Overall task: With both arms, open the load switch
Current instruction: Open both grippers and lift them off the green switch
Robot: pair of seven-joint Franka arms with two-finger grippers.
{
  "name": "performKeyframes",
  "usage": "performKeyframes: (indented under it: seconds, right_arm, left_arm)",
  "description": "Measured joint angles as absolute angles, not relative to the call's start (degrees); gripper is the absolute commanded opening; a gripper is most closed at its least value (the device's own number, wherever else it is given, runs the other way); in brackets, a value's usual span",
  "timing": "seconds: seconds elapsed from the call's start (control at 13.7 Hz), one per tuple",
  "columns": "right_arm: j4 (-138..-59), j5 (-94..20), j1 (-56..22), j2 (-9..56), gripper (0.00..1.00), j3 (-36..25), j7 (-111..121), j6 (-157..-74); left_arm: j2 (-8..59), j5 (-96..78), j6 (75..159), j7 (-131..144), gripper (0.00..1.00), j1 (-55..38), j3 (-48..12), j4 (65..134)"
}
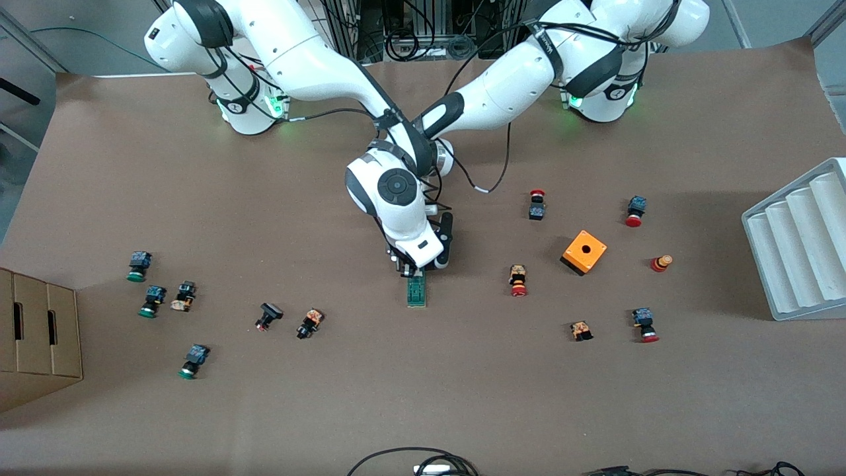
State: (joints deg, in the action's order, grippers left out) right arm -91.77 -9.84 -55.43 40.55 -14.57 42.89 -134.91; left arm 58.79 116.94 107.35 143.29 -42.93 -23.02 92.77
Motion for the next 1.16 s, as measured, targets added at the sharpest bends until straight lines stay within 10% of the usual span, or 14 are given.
performKeyframes:
  seconds: [0.87, 1.16]
  right_arm:
    - [-92.24, -9.84, -55.44, 40.77, 0.17, -14.46, 42.88, -135.80]
    - [-92.50, -9.84, -55.41, 40.76, 0.62, -14.49, 42.83, -136.24]
  left_arm:
    - [58.78, 116.94, 107.35, 143.29, 0.99, -42.93, -23.02, 92.61]
    - [58.78, 116.93, 107.35, 143.29, 0.99, -42.94, -23.06, 92.45]
